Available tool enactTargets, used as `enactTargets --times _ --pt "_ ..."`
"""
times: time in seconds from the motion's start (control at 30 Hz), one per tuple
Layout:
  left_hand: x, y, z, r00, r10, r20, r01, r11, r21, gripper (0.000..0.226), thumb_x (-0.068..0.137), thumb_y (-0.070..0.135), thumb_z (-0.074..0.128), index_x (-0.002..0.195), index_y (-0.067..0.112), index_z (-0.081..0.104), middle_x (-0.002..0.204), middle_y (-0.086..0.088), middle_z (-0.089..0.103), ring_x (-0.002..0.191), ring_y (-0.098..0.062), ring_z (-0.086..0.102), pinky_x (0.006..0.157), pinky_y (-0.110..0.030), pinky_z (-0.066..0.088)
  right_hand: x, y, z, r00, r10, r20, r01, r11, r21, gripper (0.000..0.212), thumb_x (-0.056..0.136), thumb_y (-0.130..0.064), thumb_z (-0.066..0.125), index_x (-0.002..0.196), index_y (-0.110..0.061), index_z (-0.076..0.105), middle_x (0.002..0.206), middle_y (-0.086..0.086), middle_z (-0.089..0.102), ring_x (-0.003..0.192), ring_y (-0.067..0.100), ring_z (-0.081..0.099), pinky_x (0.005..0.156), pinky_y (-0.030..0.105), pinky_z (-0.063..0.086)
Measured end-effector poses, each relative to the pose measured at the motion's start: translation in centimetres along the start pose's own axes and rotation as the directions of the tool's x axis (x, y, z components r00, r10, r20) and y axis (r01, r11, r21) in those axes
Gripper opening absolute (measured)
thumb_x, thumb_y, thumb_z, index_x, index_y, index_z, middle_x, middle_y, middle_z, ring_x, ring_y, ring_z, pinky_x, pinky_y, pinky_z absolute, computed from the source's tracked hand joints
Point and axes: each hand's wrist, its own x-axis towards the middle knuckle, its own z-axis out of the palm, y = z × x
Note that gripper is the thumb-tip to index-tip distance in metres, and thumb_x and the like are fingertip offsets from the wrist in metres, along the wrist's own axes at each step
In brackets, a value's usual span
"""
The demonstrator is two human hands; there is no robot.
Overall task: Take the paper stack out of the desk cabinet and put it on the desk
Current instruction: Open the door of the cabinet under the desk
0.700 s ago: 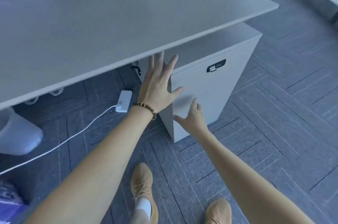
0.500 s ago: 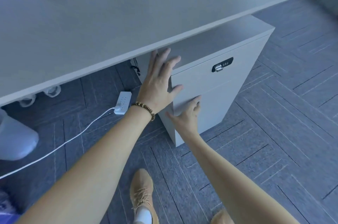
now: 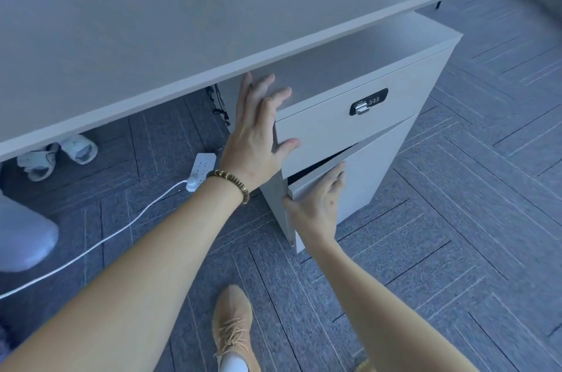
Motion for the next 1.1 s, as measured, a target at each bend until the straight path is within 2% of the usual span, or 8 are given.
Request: enactTargets --times 0.13,0.3,0.47,0.57,0.67,0.8,0.93,1.1 --pt "0.0 0.4 -0.1 0.999 -0.032 -0.004 0.032 0.999 0.001 0.074 0.076 0.021 0.08 0.138 0.005 0.042 0.157 -0.018 0.027 0.151 -0.042 0.008 0.12 -0.014 0.002 -2.0 2.1 -3.8 0.995 -0.032 0.098 0.038 0.997 -0.068 0.128 0.069 -0.044 0.071 0.155 -0.027 -0.024 0.168 -0.005 -0.008 0.149 0.033 0.032 0.108 0.046 0.045" --pt "0.0 1.6 -0.3 0.992 -0.123 0.025 0.123 0.992 -0.023 0.074 0.075 0.014 0.082 0.136 0.003 0.042 0.159 -0.015 0.025 0.152 -0.038 0.005 0.12 -0.049 0.026 -4.0 4.5 -8.7 0.982 -0.003 0.187 0.029 0.991 -0.134 0.121 0.073 -0.033 0.067 0.155 -0.034 -0.022 0.163 -0.003 0.011 0.108 0.036 0.063 0.077 0.039 0.051" --pt "0.4 3.6 -0.6 0.974 -0.228 0.0 0.227 0.973 -0.026 0.07 0.075 0.008 0.082 0.134 0.004 0.045 0.161 -0.011 0.026 0.154 -0.031 0.006 0.12 -0.03 0.019 -5.3 5.9 -12.3 0.975 0.048 0.215 -0.034 0.997 -0.07 0.12 0.071 -0.021 0.065 0.153 -0.047 -0.019 0.137 0.002 0.037 0.096 0.026 0.062 0.076 0.049 0.059" --pt "0.5 4.5 -0.7 0.963 -0.27 -0.004 0.27 0.962 -0.04 0.068 0.074 0.006 0.082 0.132 0.004 0.046 0.161 -0.01 0.027 0.154 -0.029 0.007 0.119 -0.029 0.018 -5.5 6.7 -14.7 0.969 0.069 0.238 -0.055 0.996 -0.064 0.121 0.072 -0.014 0.067 0.153 -0.05 -0.015 0.118 0.003 0.042 0.082 0.016 0.058 0.074 0.04 0.059" --pt "0.6 5.1 -0.9 0.947 -0.322 -0.021 0.32 0.946 -0.058 0.068 0.074 0.004 0.082 0.131 0.005 0.047 0.161 -0.007 0.027 0.153 -0.023 0.014 0.116 -0.024 0.022 -5.5 8.3 -17.2 0.966 0.099 0.24 -0.082 0.993 -0.08 0.116 0.071 -0.012 0.073 0.155 -0.048 0.001 0.112 0.004 0.054 0.086 0.013 0.06 0.071 0.035 0.057" --pt "0.7 5.7 -0.9 0.934 -0.357 -0.032 0.354 0.932 -0.078 0.069 0.071 0.002 0.083 0.129 0.006 0.047 0.161 -0.005 0.027 0.147 -0.021 0.033 0.109 -0.017 0.029 -5.9 10.1 -21.3 0.972 0.158 0.172 -0.148 0.987 -0.069 0.081 0.076 -0.004 0.07 0.142 -0.036 0.035 0.098 0.002 0.066 0.078 0.006 0.062 0.058 0.026 0.049" --pt "0.7 5.9 -0.9 0.923 -0.383 -0.04 0.379 0.922 -0.082 0.069 0.072 0.0 0.083 0.13 0.004 0.046 0.161 -0.005 0.027 0.146 -0.015 0.033 0.102 -0.005 0.022 -5.2 11.9 -25.7 0.962 0.248 0.114 -0.242 0.968 -0.059 0.058 0.076 0.003 0.059 0.12 -0.035 0.055 0.094 0.001 0.071 0.075 0.012 0.063 0.056 0.026 0.049" --pt "0.5 6.4 -0.8 0.919 -0.393 -0.032 0.387 0.914 -0.12 0.081 0.072 -0.006 0.081 0.14 0.0 0.038 0.155 -0.014 0.036 0.121 0.013 0.025 0.088 0.018 0.011 -2.0 13.9 -30.5 0.935 0.349 0.064 -0.345 0.936 -0.065 0.037 0.069 0.004 0.062 0.093 -0.021 0.074 0.076 0.006 0.066 0.073 0.027 0.053 0.064 0.031 0.042"
